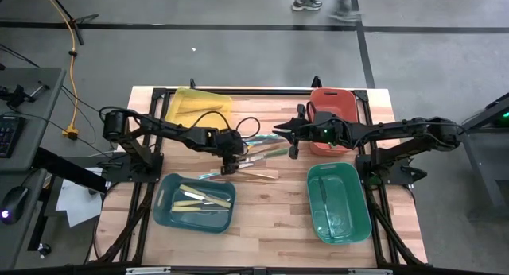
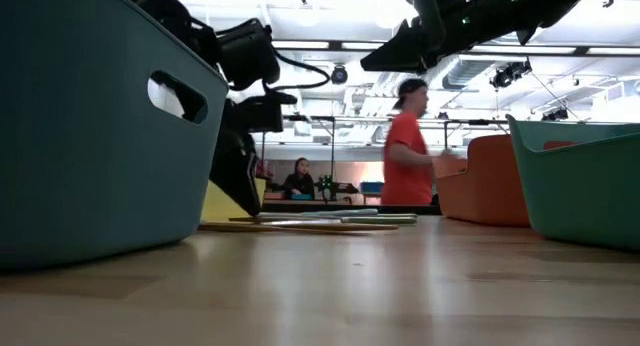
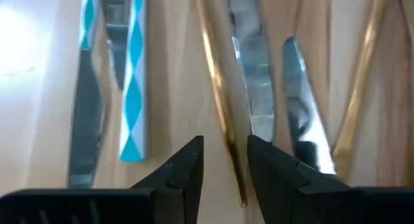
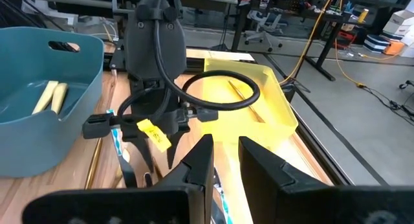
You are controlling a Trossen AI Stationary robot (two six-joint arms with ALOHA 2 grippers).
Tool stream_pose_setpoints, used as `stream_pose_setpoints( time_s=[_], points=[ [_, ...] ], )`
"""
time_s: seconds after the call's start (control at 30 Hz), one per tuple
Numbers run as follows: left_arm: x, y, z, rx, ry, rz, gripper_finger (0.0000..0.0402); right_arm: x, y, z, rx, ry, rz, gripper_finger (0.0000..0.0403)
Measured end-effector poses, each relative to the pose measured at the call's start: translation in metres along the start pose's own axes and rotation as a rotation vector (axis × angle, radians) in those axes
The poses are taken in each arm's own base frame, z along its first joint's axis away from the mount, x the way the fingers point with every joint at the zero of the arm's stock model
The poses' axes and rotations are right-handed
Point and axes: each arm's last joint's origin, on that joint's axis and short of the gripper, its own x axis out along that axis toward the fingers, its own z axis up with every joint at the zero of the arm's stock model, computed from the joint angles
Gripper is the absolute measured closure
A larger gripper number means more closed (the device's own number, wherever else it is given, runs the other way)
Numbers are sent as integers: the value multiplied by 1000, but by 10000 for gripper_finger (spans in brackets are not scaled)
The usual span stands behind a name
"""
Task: Sort silverware by color (type)
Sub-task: Put the gold knife into the yellow bin
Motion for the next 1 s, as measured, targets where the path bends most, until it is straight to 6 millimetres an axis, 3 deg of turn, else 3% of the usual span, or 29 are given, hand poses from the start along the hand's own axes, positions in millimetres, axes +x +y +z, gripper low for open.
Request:
stream_pose_setpoints(
  time_s=[0.23,0.63,0.77,0.93,1.0],
  points=[
    [-1,2,-8,1,81,39,291,0,0,0,0,4,1,345],
    [4,6,-18,3,45,-3,296,0,0,0,1,0,0,345],
    [5,5,-18,38,46,-25,321,0,0,0,0,0,1,345],
    [4,5,-21,39,73,-36,388,0,0,0,1,0,1,345],
    [5,6,-22,36,82,-38,392,0,0,0,1,0,1,345]
  ],
)
